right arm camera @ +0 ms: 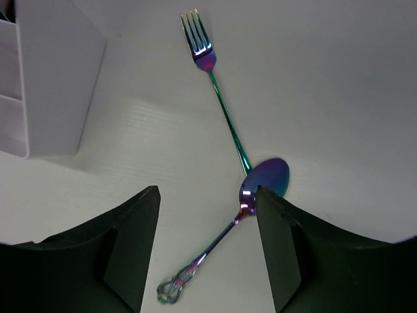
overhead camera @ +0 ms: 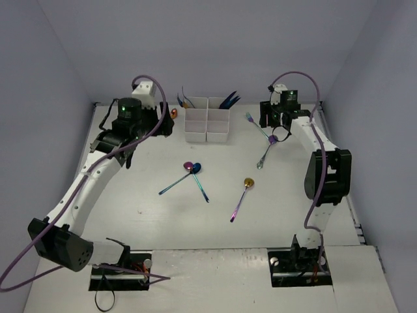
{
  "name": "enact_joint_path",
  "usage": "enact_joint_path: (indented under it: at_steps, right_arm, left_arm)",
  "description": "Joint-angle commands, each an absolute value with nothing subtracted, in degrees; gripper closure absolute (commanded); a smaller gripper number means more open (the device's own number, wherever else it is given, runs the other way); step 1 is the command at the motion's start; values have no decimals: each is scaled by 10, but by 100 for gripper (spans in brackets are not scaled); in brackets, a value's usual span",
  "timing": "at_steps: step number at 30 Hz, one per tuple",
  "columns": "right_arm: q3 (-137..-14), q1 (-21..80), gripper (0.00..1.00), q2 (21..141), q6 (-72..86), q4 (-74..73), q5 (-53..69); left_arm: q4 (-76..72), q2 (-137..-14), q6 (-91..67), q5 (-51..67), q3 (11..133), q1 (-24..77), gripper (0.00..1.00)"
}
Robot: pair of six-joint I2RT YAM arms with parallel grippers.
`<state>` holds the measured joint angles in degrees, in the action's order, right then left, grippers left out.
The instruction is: Sort the eating utensils into containers
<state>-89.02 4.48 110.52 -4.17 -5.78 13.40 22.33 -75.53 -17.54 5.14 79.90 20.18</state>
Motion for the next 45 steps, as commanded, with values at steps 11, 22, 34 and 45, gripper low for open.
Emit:
enact_joint_path:
  at_steps: [11,22,34,45]
  right_arm:
    - [-1029,51,49,1284,-145,-35,156]
    - [-1113,59,61,1383,-140,-35,157]
    - [-1068,93,100,1353,-85,-28,139]
    - [-1023,120,100,1238,48,-6,2]
  left_arm:
    - [343,-615,-217,66,666,204,29]
    - [351,-605,-225,46,662,204,29]
    - [357,-595,-224,34,662,204,29]
    - [353,-596,-224,56,703,204,29]
